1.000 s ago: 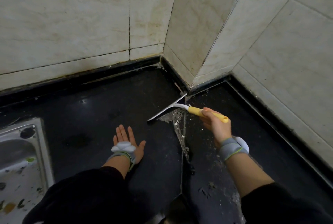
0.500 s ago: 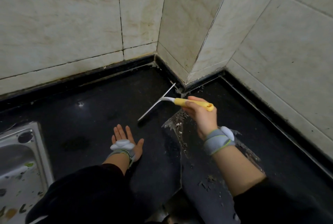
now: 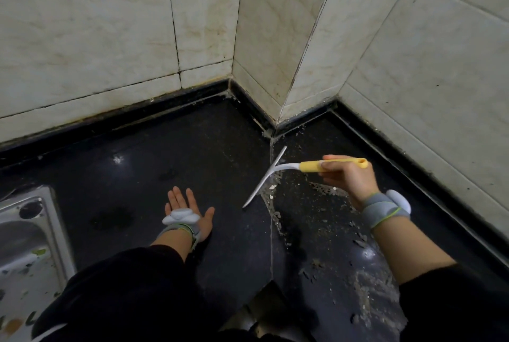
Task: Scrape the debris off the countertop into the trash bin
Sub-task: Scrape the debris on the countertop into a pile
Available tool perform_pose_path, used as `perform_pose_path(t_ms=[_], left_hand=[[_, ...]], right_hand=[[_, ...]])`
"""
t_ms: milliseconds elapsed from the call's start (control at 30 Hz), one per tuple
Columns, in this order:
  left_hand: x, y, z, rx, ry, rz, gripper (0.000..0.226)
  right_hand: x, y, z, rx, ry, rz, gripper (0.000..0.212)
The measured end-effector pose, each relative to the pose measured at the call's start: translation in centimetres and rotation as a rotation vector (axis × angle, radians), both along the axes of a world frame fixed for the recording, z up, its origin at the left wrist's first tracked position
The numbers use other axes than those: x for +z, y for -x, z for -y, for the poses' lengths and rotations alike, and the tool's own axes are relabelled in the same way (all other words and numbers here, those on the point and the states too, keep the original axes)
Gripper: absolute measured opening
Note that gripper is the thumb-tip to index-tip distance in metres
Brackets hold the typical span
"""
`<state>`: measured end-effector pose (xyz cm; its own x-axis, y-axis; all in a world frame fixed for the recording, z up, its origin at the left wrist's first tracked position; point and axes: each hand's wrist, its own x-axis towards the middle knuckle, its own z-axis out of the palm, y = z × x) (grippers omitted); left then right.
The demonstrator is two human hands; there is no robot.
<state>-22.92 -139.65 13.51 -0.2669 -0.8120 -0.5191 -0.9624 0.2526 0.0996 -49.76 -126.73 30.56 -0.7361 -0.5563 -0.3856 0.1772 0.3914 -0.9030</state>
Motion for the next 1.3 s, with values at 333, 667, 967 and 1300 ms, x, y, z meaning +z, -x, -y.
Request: perform_pose_path(t_ms=[333, 667, 967, 1300], left_hand=[[0.0, 0.0, 0.1, -0.001, 0.018, 0.023, 0.083], [0.4, 0.2, -0.3, 0.008, 0.016, 0.04, 0.081], [0.2, 1.2, -1.4, 0.059, 0.058, 0.033, 0.076], [0.2, 1.3, -1.3, 0.052, 0.04, 0.042, 0.076]], right_hand=[[1.1, -1.3, 0.9, 0.079, 0.1, 0.011, 0.012], [1.6, 0.0, -0.6, 0.182, -0.037, -0.084, 0.008], [2.9, 0.1, -0.5, 0.205, -0.007, -0.066, 0.01], [3.3, 1.9, -2.7, 0.293, -0.146, -0.176, 0.011]])
